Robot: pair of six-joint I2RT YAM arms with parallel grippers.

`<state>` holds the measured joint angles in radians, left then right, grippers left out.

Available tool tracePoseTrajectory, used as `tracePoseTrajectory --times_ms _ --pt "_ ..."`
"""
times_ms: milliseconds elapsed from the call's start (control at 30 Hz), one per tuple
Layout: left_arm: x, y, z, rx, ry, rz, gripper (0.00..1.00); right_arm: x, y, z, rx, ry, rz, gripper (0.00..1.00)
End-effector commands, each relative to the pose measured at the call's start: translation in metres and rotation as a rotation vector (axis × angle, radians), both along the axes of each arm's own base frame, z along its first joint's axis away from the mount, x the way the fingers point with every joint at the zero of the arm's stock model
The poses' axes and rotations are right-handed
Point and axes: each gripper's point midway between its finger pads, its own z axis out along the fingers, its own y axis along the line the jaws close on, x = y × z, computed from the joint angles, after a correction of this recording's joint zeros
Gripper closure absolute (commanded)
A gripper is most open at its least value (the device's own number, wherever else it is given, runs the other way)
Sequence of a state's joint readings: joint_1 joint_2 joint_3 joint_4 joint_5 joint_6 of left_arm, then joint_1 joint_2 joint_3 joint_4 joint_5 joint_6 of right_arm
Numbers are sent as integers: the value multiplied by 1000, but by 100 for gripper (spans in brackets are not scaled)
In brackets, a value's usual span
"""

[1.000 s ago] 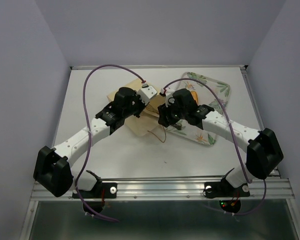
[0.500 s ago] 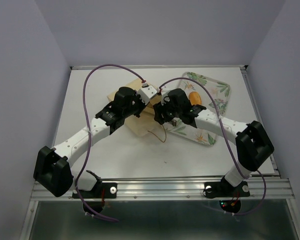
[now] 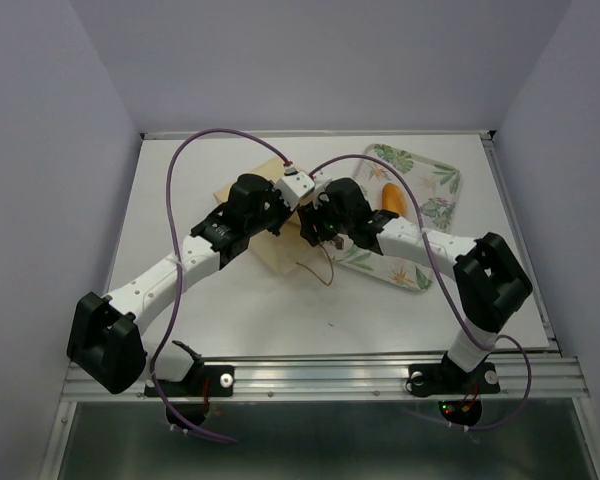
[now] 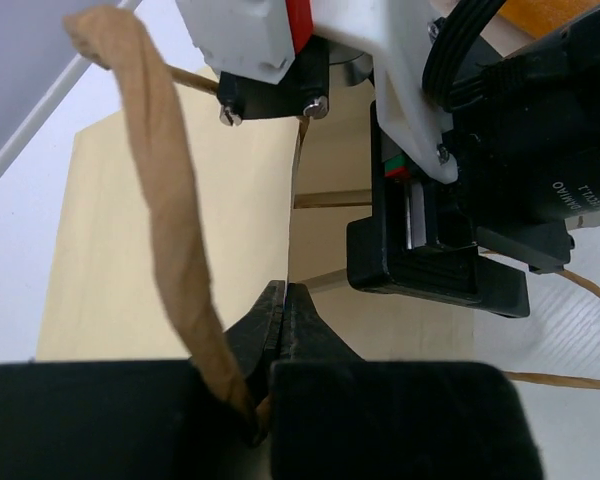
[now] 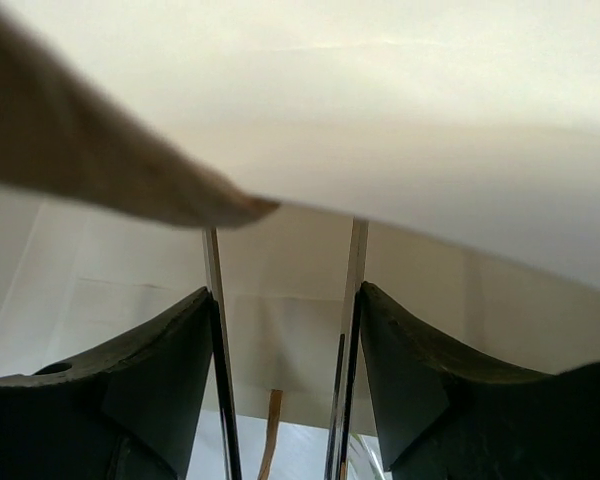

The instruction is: Take the fake bread out of the paper bag

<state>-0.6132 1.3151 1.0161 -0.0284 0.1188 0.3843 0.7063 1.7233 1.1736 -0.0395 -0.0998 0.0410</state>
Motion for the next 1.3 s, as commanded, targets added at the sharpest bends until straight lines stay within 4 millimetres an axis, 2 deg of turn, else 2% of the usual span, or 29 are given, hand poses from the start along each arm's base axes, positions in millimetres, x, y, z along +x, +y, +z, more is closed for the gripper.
tracePoseTrajectory --times_ms 0,467,700,767,900,1200,1267 --pt "6 -9 28 -48 -62 -30 100 22 18 37 61 -122 -12 36" --pt "7 -13 23 -49 -44 -42 100 18 40 21 69 -112 -30 37" --pt "7 -12 23 -51 -47 -32 100 24 30 20 73 -142 -125 56" --pt "8 -12 24 -53 -48 -30 100 24 30 28 106 -170 -127 62" --pt "9 -10 25 -53 -53 -16 100 20 32 30 114 -169 -103 73" --pt "19 -1 30 -64 -68 71 100 6 20 38 126 -151 -111 85" --pt "20 -1 32 -68 -73 81 100 1 14 46 133 -150 -120 87"
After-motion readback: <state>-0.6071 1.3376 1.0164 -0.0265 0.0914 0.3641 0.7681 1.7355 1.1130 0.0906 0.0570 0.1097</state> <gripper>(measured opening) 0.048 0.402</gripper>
